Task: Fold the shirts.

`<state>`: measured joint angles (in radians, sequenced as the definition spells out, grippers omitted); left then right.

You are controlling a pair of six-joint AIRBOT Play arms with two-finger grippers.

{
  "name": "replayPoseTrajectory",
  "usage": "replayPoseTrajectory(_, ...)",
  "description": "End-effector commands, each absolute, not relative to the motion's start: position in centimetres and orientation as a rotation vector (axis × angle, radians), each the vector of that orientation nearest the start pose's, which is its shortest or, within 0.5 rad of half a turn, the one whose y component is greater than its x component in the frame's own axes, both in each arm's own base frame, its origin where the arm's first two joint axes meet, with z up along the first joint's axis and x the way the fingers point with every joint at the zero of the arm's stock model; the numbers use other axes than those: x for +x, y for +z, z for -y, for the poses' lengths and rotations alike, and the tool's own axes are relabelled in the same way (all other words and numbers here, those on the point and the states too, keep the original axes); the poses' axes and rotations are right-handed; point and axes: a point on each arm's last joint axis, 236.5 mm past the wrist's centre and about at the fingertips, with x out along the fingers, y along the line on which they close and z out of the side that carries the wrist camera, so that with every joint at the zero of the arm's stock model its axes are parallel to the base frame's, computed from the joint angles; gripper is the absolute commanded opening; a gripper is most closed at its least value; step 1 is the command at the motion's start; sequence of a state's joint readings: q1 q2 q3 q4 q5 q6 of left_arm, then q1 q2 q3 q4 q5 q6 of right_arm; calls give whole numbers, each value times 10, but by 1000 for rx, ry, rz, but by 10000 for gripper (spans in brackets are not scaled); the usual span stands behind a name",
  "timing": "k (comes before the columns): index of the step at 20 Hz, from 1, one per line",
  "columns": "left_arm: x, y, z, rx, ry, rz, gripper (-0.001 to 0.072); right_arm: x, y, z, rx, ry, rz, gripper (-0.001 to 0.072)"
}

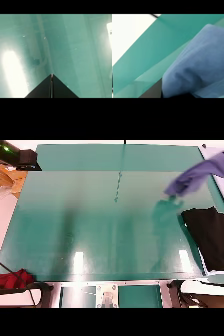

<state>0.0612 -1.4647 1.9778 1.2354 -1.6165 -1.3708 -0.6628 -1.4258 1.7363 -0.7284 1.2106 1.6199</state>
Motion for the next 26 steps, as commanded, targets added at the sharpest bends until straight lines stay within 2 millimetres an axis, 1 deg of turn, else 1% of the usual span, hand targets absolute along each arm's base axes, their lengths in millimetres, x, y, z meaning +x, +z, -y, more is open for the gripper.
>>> replayPoseTrajectory(1,431,204,55,-33,-375,-1049,22,419,222,205,993,-168,-645,17)
replayPoseTrajectory(3,431,204,55,-30,-377,-1049,23,388,213,227,1047,-324,-655,16)
replayPoseTrajectory(5,431,204,55,-23,-381,-1047,23,347,196,245,1098,-508,-663,16)
replayPoseTrajectory(6,431,204,55,-17,-385,-1046,22,325,183,251,1115,-590,-675,16)
replayPoseTrajectory(9,431,204,55,-15,-386,-1046,22,267,146,255,1202,-753,-694,16)
replayPoseTrajectory(11,431,204,55,-1,-394,-1044,22,238,128,256,1253,-813,-691,16)
replayPoseTrajectory(13,431,204,55,7,-399,-1041,22,215,111,252,1280,-849,-706,16)
replayPoseTrajectory(15,431,204,55,8,-399,-1041,22,198,91,247,1313,-877,-737,17)
replayPoseTrajectory(17,431,204,55,18,-405,-1038,22,188,64,240,1332,-896,-796,17)
replayPoseTrajectory(19,431,204,55,23,-408,-1037,22,178,38,239,1302,-916,-840,17)
replayPoseTrajectory(21,431,204,55,23,-408,-1037,23,168,19,233,1264,-915,-904,25)
replayPoseTrajectory(22,431,204,55,23,-408,-1038,22,160,11,231,1251,-935,-938,155)
replayPoseTrajectory(23,431,204,55,24,-408,-1038,23,151,5,231,1233,-957,-971,473)
replayPoseTrajectory(24,431,204,55,23,-408,-1037,23,143,3,229,1209,-967,-1012,636)
replayPoseTrajectory(26,431,204,57,20,-417,-1034,23,128,4,222,1185,-975,-1092,636)
